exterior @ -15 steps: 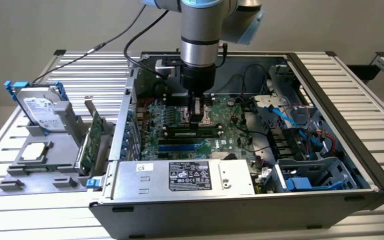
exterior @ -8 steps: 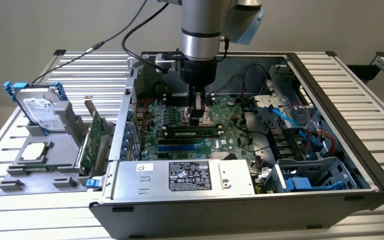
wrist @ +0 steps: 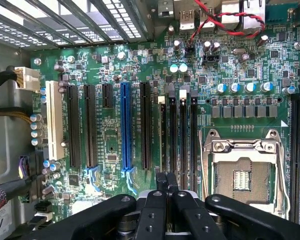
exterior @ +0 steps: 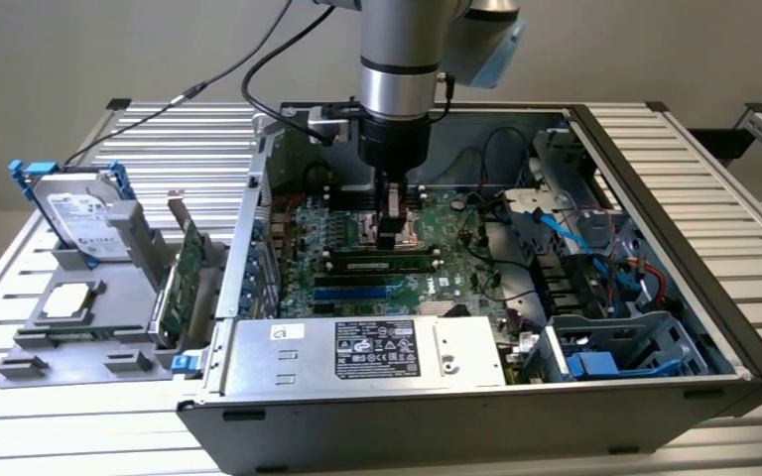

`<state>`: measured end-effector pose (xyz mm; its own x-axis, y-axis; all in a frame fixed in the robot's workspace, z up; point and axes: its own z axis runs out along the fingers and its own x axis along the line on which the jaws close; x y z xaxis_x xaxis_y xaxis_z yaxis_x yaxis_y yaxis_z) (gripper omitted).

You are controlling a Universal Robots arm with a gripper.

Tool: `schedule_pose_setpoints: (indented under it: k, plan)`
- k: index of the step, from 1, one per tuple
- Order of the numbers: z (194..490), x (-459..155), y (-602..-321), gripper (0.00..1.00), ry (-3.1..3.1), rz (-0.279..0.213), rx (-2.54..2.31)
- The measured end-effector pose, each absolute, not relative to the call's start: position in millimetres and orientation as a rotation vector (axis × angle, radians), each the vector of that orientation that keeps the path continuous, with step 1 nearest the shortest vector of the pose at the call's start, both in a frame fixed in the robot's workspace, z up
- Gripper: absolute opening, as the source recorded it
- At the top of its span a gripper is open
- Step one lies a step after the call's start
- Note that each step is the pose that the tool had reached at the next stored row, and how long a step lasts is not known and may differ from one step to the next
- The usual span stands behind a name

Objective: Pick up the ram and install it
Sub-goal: 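Press down the ram until it locks into place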

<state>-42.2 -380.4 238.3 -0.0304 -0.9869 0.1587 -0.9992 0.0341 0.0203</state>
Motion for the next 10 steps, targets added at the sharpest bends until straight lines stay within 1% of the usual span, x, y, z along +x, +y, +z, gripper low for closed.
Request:
schedule_pose_setpoints:
  k: [10]
  plan:
    - [239.1, -42.2, -381.8, 0.11, -2.168, 0.14, 2.091]
